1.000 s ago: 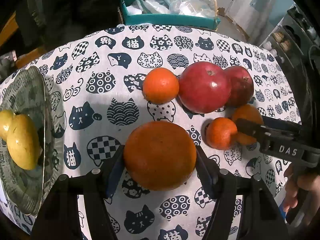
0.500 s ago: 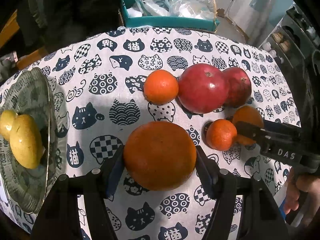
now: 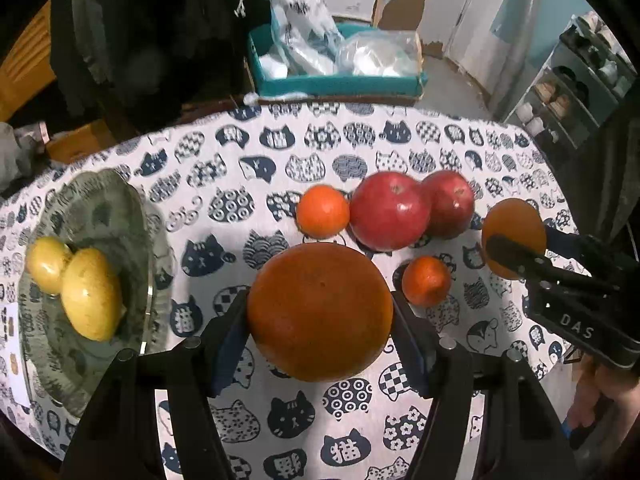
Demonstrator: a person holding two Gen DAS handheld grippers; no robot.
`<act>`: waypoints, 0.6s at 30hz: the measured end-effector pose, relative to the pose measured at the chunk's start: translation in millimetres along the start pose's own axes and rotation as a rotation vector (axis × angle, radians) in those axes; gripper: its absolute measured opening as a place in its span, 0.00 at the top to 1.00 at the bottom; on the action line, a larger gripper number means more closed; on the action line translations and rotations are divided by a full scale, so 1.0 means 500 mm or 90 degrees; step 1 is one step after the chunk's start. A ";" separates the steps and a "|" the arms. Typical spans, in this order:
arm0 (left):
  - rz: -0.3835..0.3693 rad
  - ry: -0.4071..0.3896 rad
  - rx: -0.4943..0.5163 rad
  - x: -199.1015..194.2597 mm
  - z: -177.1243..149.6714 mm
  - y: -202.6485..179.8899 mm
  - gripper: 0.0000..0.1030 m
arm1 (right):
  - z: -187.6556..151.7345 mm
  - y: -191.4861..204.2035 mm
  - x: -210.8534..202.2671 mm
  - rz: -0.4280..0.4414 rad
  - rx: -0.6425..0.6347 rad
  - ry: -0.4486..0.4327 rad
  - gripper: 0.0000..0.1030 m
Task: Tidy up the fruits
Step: 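Close the left tool on a large orange while the right tool closes on another orange, then lift and carry both held oranges over the glass bowl with both tools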
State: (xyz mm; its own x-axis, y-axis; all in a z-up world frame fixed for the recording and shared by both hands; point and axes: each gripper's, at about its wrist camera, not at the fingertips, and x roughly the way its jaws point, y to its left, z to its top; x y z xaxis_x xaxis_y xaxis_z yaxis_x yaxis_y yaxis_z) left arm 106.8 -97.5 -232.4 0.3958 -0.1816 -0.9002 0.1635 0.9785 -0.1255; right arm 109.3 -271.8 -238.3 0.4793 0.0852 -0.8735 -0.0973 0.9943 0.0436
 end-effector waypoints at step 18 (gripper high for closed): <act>0.009 -0.128 0.002 -0.175 0.009 0.011 0.34 | 0.035 0.054 -0.184 0.018 -0.031 -0.141 0.39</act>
State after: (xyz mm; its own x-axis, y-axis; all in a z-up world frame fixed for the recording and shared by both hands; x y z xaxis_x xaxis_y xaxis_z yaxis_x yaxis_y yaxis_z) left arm 77.0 -76.8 -152.5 0.5701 -0.1841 -0.8006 0.1599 0.9808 -0.1117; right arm 77.9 -251.6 -148.3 0.6545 0.1307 -0.7447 -0.1531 0.9874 0.0387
